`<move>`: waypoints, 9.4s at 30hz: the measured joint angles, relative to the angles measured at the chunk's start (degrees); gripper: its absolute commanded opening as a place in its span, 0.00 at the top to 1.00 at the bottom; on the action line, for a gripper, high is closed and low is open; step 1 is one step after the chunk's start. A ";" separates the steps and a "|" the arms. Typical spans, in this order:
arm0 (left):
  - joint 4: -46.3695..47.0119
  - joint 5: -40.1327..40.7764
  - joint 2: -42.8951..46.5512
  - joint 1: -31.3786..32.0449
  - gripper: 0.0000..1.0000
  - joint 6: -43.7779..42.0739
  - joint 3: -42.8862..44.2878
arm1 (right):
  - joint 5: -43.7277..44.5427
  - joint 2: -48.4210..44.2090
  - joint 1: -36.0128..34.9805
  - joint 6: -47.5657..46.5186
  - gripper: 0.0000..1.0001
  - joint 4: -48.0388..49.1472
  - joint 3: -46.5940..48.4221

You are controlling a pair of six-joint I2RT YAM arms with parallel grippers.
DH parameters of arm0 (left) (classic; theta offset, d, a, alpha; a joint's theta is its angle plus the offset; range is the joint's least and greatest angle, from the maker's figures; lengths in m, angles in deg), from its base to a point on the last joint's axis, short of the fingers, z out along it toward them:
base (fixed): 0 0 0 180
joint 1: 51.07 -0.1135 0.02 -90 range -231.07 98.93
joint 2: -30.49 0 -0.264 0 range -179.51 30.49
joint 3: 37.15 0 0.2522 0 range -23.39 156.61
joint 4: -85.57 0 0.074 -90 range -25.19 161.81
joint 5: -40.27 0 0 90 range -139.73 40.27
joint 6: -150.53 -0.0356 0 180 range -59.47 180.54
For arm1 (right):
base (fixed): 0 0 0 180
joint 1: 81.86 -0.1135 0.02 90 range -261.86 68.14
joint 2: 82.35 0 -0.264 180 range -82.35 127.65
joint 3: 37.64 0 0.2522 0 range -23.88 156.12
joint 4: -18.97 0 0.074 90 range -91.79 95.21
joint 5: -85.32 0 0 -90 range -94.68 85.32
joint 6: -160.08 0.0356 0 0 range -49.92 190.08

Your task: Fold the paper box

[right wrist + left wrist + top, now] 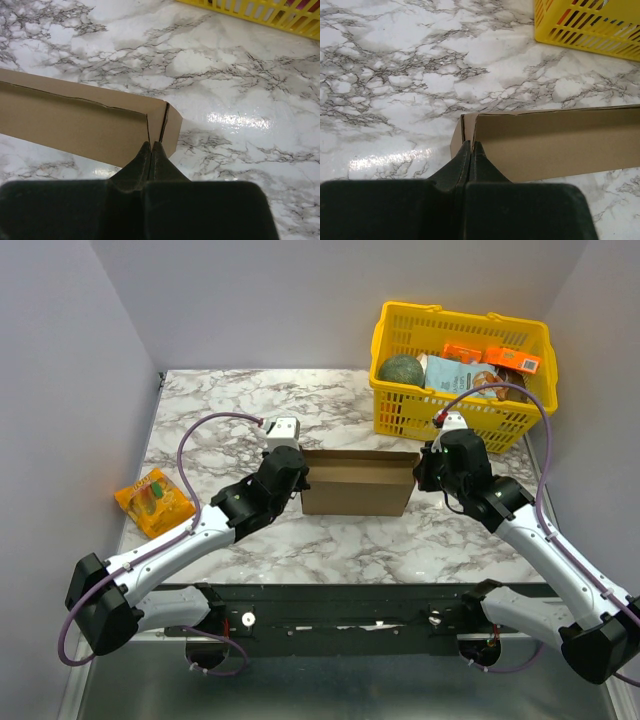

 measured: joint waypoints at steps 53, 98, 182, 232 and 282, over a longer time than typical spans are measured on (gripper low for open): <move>-1.53 7.87 -4.02 3.54 1.00 -0.96 2.45 | 0.00 -0.44 -0.24 0.22 0.99 -0.33 -0.13; -0.96 5.84 -1.44 2.27 1.00 -0.20 -0.55 | -0.04 -1.55 -0.35 0.59 0.99 -0.68 -0.72; -13.14 -19.71 17.88 1.49 0.01 -9.18 -6.47 | 9.25 -3.26 -5.22 4.50 0.99 -4.63 -1.79; 15.08 -43.71 21.09 -18.29 0.39 19.61 -19.89 | 8.85 -3.17 -5.62 4.55 0.99 -4.31 -1.73; 21.44 -38.82 23.87 -18.18 0.53 17.07 -27.56 | 7.10 -2.56 -6.36 4.96 0.77 -4.20 -1.14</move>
